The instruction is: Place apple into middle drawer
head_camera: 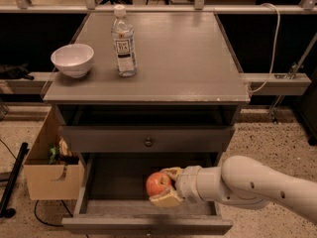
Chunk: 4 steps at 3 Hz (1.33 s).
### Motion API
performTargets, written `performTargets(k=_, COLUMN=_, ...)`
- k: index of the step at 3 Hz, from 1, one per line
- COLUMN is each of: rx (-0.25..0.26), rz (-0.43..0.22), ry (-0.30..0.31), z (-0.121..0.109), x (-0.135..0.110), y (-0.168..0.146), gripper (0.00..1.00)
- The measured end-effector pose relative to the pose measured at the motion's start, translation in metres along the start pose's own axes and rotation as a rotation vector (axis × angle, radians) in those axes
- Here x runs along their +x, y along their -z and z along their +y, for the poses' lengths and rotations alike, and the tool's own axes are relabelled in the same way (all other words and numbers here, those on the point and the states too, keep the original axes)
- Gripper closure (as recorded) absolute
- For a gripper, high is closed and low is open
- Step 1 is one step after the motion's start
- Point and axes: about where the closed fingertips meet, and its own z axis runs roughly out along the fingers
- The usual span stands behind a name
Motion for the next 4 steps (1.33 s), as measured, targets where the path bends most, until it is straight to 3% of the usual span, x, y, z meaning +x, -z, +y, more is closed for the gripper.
performTargets(k=1, rx=0.038, rz=0.034, ry=0.023, z=-0.032, x=0.021, y=-0.002, gripper=1.00)
performTargets(k=2, rx=0.108, rz=0.086, ry=0.015, z=-0.069, x=0.055, y=0.021, gripper=1.00)
performTargets(k=3, rx=0.108, rz=0.086, ry=0.015, z=-0.069, x=0.055, y=0.021, gripper=1.00)
performTargets(k=4, rx=0.086, rz=0.095, ry=0.012, z=-0.063, x=0.069, y=0.001, gripper=1.00)
